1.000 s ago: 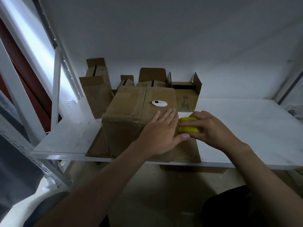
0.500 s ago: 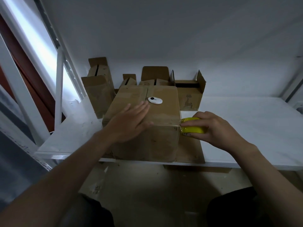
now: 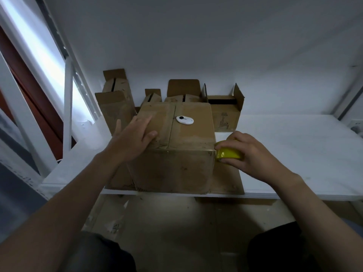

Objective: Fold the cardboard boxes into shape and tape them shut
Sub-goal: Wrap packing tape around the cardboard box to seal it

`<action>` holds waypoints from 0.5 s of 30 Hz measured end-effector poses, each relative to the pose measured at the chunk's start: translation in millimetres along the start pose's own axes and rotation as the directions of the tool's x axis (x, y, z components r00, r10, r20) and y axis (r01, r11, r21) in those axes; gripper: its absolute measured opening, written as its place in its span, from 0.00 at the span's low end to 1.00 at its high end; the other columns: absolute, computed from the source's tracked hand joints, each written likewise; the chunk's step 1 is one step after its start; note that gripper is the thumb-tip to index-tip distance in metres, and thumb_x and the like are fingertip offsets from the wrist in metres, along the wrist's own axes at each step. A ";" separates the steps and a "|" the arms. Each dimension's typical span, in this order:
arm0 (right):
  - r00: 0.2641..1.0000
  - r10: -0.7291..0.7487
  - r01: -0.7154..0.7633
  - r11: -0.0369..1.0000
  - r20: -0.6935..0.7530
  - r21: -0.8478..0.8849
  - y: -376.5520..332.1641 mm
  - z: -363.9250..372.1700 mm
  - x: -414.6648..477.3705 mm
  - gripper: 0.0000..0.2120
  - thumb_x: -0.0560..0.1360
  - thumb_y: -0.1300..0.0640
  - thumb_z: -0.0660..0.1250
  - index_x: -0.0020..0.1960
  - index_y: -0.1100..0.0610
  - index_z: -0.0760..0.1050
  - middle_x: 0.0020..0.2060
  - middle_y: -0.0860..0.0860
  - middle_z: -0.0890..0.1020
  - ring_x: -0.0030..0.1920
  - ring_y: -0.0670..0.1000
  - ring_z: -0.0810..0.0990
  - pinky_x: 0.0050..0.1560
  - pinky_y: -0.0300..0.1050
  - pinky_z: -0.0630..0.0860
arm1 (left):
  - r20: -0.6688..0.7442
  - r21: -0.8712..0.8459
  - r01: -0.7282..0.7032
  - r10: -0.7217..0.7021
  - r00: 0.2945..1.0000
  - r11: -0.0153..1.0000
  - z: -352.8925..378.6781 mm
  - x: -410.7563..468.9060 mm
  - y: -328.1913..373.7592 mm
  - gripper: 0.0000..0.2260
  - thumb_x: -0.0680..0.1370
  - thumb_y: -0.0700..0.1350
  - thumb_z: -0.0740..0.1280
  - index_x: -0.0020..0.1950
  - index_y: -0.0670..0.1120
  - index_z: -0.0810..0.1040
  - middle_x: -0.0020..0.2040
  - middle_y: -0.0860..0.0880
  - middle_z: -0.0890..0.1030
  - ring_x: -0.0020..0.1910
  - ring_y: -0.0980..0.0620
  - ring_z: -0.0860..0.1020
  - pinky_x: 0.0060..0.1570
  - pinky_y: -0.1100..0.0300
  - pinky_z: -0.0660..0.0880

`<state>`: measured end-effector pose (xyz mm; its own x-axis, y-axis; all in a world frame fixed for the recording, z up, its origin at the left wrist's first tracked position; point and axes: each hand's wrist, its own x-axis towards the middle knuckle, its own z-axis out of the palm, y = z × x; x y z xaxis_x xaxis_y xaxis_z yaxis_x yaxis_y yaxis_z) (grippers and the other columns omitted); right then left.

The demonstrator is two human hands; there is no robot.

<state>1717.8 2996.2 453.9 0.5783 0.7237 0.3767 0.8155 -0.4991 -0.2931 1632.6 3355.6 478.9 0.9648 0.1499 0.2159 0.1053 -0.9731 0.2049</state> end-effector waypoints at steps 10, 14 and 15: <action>0.987 0.105 -0.136 0.948 -0.121 -0.288 -42.9 7.7 37.5 0.34 0.75 0.23 0.43 0.63 0.41 0.75 0.50 0.45 0.84 0.47 0.48 0.83 0.43 0.43 0.78 | -0.008 0.199 0.055 -0.055 0.998 0.978 33.1 0.6 95.0 0.58 0.60 0.84 0.42 0.81 0.50 0.42 0.82 0.42 0.52 0.79 0.32 0.52 0.68 0.21 0.51; 0.994 0.077 -0.099 0.934 -0.077 -0.343 -42.2 11.1 39.1 0.35 0.74 0.25 0.44 0.67 0.41 0.76 0.48 0.47 0.83 0.45 0.50 0.82 0.40 0.43 0.77 | 0.013 0.176 0.041 -0.044 0.999 0.984 32.5 -0.4 86.8 0.58 0.59 0.85 0.47 0.81 0.52 0.43 0.83 0.45 0.53 0.80 0.34 0.52 0.67 0.20 0.51; 0.995 0.084 -0.098 0.938 -0.057 -0.334 -39.7 10.9 36.6 0.34 0.74 0.25 0.47 0.69 0.40 0.75 0.49 0.47 0.83 0.46 0.51 0.82 0.41 0.43 0.78 | 0.017 0.154 0.029 -0.032 0.999 0.988 31.0 -0.3 84.6 0.58 0.60 0.84 0.49 0.81 0.53 0.44 0.82 0.46 0.54 0.80 0.35 0.52 0.68 0.21 0.51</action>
<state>1706.3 3047.7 469.8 0.6451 0.6508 0.4003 0.7157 -0.6981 -0.0185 1648.7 3267.8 466.6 0.9650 0.1780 0.1927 0.1691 -0.9837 0.0617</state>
